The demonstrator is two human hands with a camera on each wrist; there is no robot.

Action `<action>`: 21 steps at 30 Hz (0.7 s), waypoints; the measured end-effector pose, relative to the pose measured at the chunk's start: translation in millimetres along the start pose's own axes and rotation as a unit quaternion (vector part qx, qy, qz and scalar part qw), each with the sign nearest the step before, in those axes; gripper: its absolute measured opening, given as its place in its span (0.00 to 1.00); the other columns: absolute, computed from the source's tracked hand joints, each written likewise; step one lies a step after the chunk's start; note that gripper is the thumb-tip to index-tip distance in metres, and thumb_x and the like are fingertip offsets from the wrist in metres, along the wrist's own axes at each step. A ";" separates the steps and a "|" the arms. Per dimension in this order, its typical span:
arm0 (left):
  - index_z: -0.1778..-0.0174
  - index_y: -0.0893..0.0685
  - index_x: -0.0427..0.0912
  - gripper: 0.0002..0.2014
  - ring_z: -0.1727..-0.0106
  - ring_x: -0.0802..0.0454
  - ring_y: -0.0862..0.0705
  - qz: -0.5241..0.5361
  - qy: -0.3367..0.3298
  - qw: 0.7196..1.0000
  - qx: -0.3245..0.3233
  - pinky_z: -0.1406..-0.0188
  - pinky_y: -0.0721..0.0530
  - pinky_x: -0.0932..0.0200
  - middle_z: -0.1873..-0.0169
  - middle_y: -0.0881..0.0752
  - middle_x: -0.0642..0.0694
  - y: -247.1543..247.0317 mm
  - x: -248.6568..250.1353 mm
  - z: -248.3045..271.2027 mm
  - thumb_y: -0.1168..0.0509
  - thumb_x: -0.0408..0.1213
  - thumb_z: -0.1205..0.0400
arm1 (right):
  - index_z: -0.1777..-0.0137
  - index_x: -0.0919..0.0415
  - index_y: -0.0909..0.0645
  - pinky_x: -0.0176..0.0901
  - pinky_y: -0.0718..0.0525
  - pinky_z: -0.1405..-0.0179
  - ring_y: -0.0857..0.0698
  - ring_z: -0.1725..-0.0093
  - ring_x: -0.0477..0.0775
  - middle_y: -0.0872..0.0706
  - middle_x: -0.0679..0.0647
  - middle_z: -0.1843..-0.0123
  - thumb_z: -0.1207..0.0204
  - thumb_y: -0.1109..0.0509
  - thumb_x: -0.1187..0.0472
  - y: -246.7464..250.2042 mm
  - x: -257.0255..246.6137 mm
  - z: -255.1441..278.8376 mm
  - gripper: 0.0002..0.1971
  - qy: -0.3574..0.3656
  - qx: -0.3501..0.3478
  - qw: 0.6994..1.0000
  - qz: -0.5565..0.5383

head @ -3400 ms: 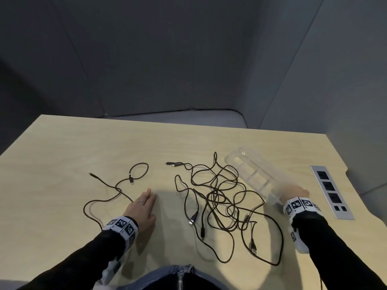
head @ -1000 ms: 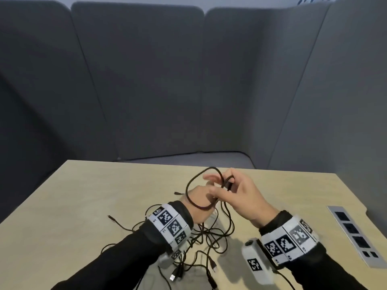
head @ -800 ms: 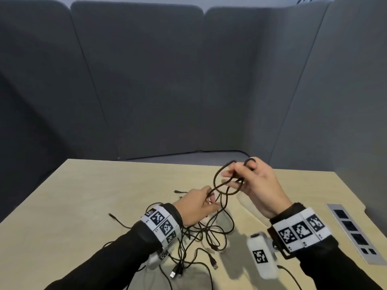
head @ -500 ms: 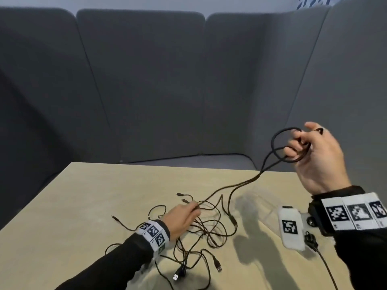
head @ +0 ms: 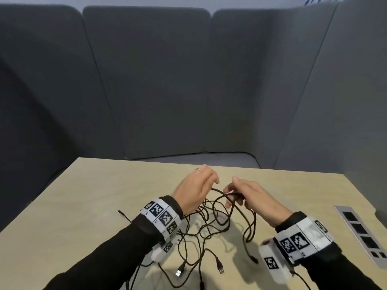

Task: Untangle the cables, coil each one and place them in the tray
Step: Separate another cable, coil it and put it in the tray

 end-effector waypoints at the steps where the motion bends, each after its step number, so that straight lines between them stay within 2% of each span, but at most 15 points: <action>1: 0.55 0.21 0.44 0.18 0.60 0.65 0.29 0.004 0.011 1.000 0.009 0.55 0.31 0.72 0.60 0.24 0.56 1.1 -4.7 1.3 0.54 0.46 0.14 | 0.55 0.65 0.17 0.29 0.27 0.68 0.23 0.71 0.40 0.15 0.53 0.71 0.19 0.41 0.48 0.1 -2.5 3.8 0.20 0.002 -0.008 1.000 -0.011; 3: 0.58 0.20 0.44 0.19 0.61 0.67 0.28 0.034 0.019 0.999 0.004 0.57 0.31 0.70 0.63 0.24 0.57 -0.6 -10.0 6.6 0.55 0.47 0.14 | 0.63 0.64 0.17 0.32 0.28 0.67 0.25 0.72 0.43 0.19 0.51 0.74 0.22 0.35 0.52 -1.6 -10.4 11.0 0.16 0.045 -0.035 0.998 0.004; 5: 0.62 0.21 0.43 0.24 0.64 0.64 0.26 0.075 0.012 0.997 -0.013 0.60 0.27 0.62 0.67 0.24 0.59 -5.5 -10.7 15.9 0.56 0.53 0.14 | 0.67 0.58 0.14 0.35 0.27 0.63 0.25 0.67 0.47 0.18 0.51 0.70 0.26 0.32 0.52 4.5 -19.2 14.6 0.13 0.067 -0.027 0.997 -0.015; 7: 0.65 0.23 0.45 0.28 0.68 0.60 0.24 0.077 0.026 0.996 -0.020 0.65 0.25 0.58 0.71 0.23 0.58 -11.1 -14.7 23.7 0.57 0.61 0.16 | 0.66 0.57 0.13 0.38 0.25 0.57 0.23 0.62 0.48 0.15 0.50 0.67 0.30 0.31 0.48 17.9 -28.4 15.1 0.14 0.066 0.006 0.997 -0.048; 8: 0.66 0.25 0.47 0.26 0.70 0.60 0.26 0.079 0.042 0.996 -0.013 0.66 0.26 0.58 0.73 0.25 0.59 -13.0 -17.8 24.6 0.55 0.62 0.17 | 0.64 0.57 0.14 0.41 0.25 0.57 0.23 0.63 0.48 0.16 0.51 0.67 0.30 0.31 0.43 24.0 -33.0 15.4 0.17 0.076 0.016 0.996 -0.035; 10: 0.68 0.27 0.49 0.20 0.72 0.61 0.29 0.085 0.076 0.993 0.016 0.69 0.30 0.63 0.75 0.27 0.58 -14.1 -20.6 20.4 0.49 0.58 0.18 | 0.59 0.53 0.15 0.44 0.29 0.65 0.27 0.70 0.47 0.25 0.50 0.72 0.35 0.30 0.31 24.9 -36.8 17.8 0.24 0.077 0.009 0.995 0.059; 12: 0.68 0.28 0.53 0.15 0.73 0.60 0.29 0.090 0.103 0.990 0.040 0.71 0.32 0.67 0.76 0.28 0.57 -14.2 -16.6 11.7 0.42 0.54 0.18 | 0.61 0.50 0.16 0.38 0.34 0.74 0.33 0.77 0.43 0.31 0.46 0.75 0.41 0.31 0.26 10.3 -24.9 17.1 0.27 0.044 -0.019 0.977 0.206; 13: 0.67 0.28 0.54 0.13 0.74 0.59 0.30 0.098 0.114 0.988 0.047 0.72 0.32 0.68 0.76 0.28 0.57 -15.0 -13.6 7.0 0.40 0.51 0.17 | 0.63 0.51 0.16 0.35 0.35 0.75 0.33 0.78 0.43 0.30 0.47 0.77 0.39 0.31 0.28 -1.1 -16.0 16.3 0.25 0.035 -0.040 0.962 0.269; 15: 0.65 0.27 0.51 0.12 0.75 0.59 0.31 0.117 0.125 0.984 0.047 0.73 0.33 0.68 0.77 0.29 0.55 -16.7 -8.2 -0.2 0.40 0.49 0.16 | 0.66 0.54 0.16 0.34 0.34 0.74 0.31 0.77 0.43 0.28 0.48 0.78 0.29 0.32 0.38 -22.3 -0.1 13.5 0.19 0.040 -0.076 0.949 0.304; 17: 0.63 0.25 0.48 0.15 0.74 0.58 0.30 0.136 0.100 0.985 0.046 0.72 0.30 0.66 0.75 0.26 0.51 -15.6 -6.6 -1.5 0.46 0.52 0.15 | 0.69 0.53 0.20 0.37 0.31 0.69 0.30 0.74 0.40 0.27 0.46 0.76 0.21 0.35 0.48 -24.2 3.5 8.1 0.17 0.039 -0.063 0.974 0.212; 19: 0.60 0.23 0.45 0.19 0.72 0.55 0.27 0.125 0.063 0.990 0.020 0.70 0.27 0.60 0.73 0.24 0.48 -17.4 -10.3 3.9 0.53 0.51 0.15 | 0.70 0.54 0.26 0.38 0.31 0.65 0.30 0.71 0.39 0.28 0.42 0.75 0.18 0.40 0.52 -5.5 -3.4 1.0 0.18 0.032 0.026 0.997 0.064; 21: 0.54 0.24 0.42 0.19 0.70 0.51 0.25 0.066 0.032 0.996 -0.053 0.67 0.24 0.53 0.70 0.23 0.49 -26.0 -13.3 13.0 0.54 0.52 0.16 | 0.70 0.55 0.29 0.38 0.36 0.65 0.32 0.71 0.40 0.30 0.40 0.74 0.17 0.42 0.52 15.6 -10.8 -2.9 0.19 0.033 0.115 0.992 -0.048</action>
Point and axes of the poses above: each hand's wrist, its own z-axis away from the middle knuckle, its own y-axis out of the back of the hand, x = y × z, the point moved 4 cm from there along -z, towards the middle knuckle
